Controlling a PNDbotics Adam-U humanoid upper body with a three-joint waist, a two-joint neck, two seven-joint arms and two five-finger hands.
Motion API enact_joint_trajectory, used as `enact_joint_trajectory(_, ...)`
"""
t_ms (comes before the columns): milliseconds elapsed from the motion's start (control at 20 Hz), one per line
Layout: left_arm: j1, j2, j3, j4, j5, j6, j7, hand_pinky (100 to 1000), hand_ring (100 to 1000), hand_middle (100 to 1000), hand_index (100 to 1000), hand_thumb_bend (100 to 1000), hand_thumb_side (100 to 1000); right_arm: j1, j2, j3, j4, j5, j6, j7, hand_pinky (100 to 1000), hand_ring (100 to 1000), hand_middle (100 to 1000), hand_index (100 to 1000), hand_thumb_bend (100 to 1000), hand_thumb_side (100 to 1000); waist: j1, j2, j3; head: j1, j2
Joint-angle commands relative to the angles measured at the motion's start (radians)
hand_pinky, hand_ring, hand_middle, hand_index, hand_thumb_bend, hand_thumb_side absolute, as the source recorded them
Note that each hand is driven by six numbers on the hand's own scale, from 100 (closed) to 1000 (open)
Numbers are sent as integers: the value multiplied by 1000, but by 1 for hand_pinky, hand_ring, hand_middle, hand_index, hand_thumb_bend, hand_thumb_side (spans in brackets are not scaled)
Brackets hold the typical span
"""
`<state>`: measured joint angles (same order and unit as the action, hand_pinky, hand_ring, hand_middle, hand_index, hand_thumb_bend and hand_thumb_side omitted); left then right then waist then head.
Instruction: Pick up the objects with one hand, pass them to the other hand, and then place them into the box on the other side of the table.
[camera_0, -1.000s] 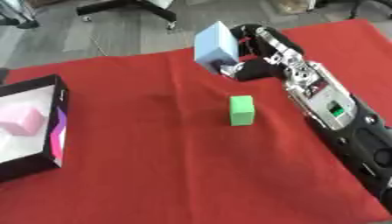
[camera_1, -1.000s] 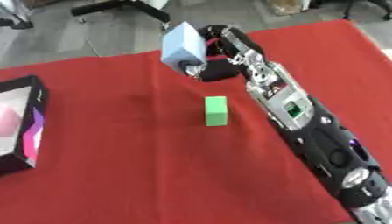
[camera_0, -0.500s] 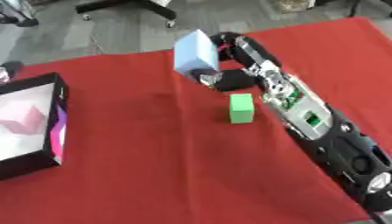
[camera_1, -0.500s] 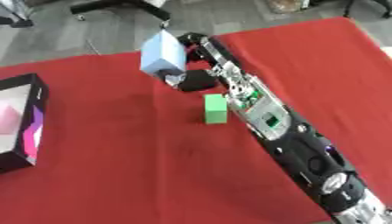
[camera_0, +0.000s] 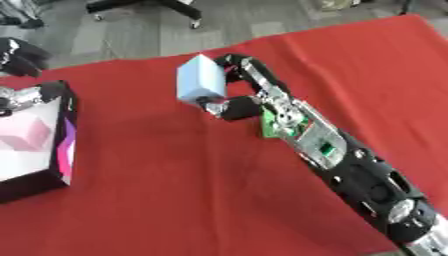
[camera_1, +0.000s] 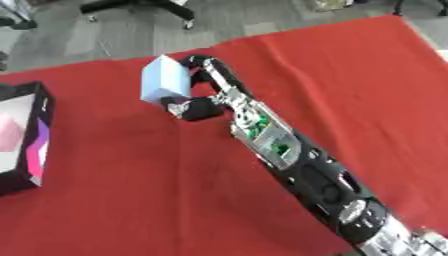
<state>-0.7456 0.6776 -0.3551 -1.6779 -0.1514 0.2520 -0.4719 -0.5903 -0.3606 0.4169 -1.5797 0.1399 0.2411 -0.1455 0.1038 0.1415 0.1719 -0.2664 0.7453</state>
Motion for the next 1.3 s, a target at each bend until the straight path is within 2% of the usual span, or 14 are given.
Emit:
enact_joint_trajectory(50,-31,36,-13,-36,-2,13,-46,843,761,731,850,510,545,-24,11,9,6,13,-16,-17,795,624,468,560,295,100,13,-31,3,-4,1)
enact_joint_trajectory(500,-95,27,-119,-75,-43,60,-144,856,793,759,868,569,490,-36,38,47,26,34,-44,-48,794,623,468,560,290,100,17,-32,8,-10,-4)
enact_joint_trajectory(950,-134,2,-165,-107,-164,77,-138,855,809,770,874,636,421,-42,54,70,31,70,-54,-47,792,624,469,560,282,100,16,-31,14,-12,-14)
enact_joint_trajectory(1100,-143,-11,-177,-105,-205,70,-140,854,808,768,875,635,413,-44,58,77,33,85,-54,-45,776,622,468,560,282,100,15,-30,15,-13,-15)
enact_joint_trajectory(1300,-162,-29,-200,-90,-229,89,-117,853,807,767,877,639,399,-47,61,84,32,97,-47,-47,774,622,468,560,285,100,15,-30,16,-11,-17)
